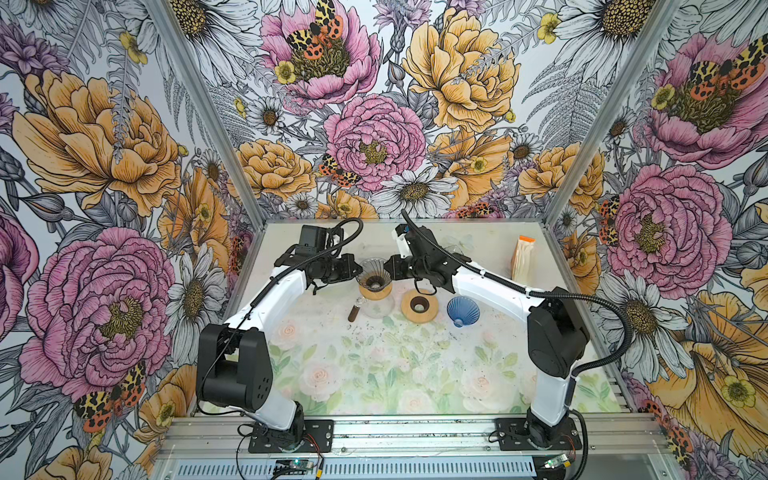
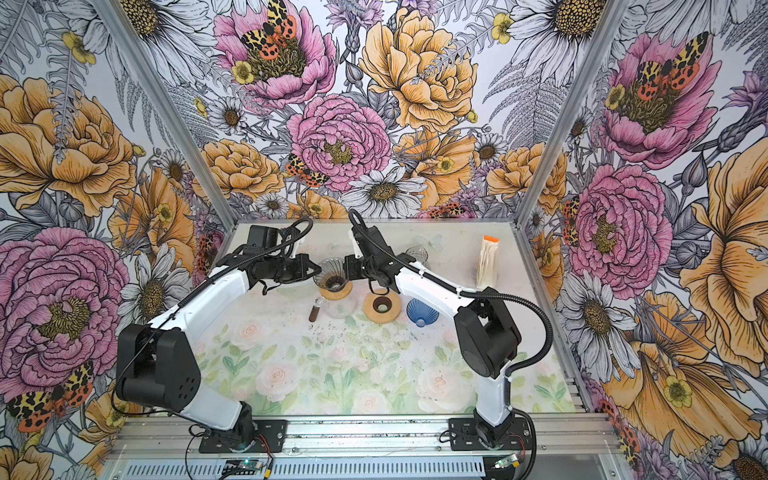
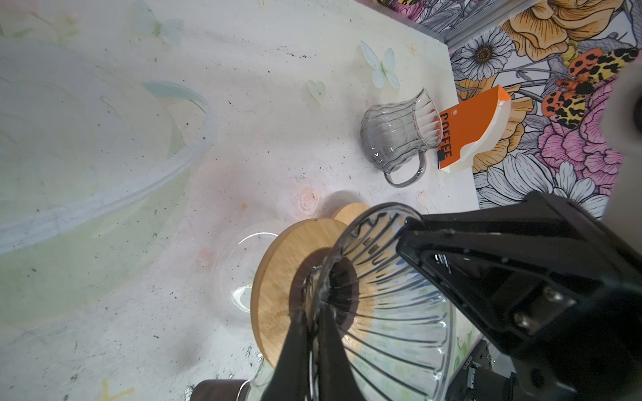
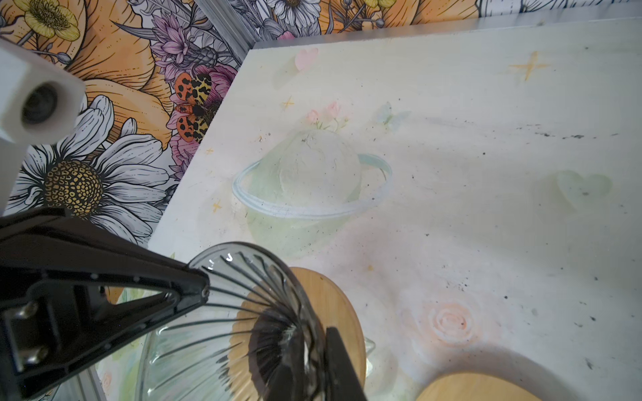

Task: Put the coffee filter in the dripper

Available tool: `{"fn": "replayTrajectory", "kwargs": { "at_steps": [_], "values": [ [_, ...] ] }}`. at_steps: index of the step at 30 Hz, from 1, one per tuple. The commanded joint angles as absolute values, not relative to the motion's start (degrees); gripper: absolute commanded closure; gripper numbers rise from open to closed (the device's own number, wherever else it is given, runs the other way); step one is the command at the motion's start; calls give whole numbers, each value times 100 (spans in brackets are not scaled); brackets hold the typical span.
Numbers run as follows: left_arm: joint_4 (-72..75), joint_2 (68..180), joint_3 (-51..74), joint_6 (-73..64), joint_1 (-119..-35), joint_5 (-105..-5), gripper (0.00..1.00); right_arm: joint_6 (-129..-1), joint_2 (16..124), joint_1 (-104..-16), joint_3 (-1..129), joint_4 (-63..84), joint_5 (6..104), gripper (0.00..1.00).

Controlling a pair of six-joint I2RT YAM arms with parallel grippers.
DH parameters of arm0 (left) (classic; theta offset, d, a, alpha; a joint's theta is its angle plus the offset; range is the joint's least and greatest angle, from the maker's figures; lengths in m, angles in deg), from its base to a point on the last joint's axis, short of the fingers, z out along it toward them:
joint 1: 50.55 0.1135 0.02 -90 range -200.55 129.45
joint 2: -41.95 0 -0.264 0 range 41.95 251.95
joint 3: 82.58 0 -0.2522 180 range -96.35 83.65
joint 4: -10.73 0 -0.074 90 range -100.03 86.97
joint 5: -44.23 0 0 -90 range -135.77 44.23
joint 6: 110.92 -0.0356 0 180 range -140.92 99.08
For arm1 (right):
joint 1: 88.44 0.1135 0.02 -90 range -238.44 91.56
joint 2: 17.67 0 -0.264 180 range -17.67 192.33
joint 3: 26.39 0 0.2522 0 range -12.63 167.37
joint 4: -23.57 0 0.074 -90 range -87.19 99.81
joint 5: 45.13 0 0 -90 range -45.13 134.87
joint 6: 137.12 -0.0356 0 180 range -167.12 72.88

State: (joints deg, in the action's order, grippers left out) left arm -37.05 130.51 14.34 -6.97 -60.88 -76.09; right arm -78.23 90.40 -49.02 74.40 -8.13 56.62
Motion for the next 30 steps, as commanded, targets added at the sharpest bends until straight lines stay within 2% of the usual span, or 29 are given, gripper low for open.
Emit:
{"fn": "replayTrajectory", "kwargs": {
  "at_steps": [1,25,30],
  "values": [
    [-4259,13229,1454,-1059,-6010,-7406,96,-7909,9250,-4814,7454,-1600,6024,84],
    [-4856,13074,1064,-1398,-5763,-7460,92,-8140,9342,-4564,7858,-1700,6842,78],
    [-4854,12969,1122,-1378,-5766,-7451,87,-8131,9317,-4551,7871,-1714,6764,78]
  ]
}}
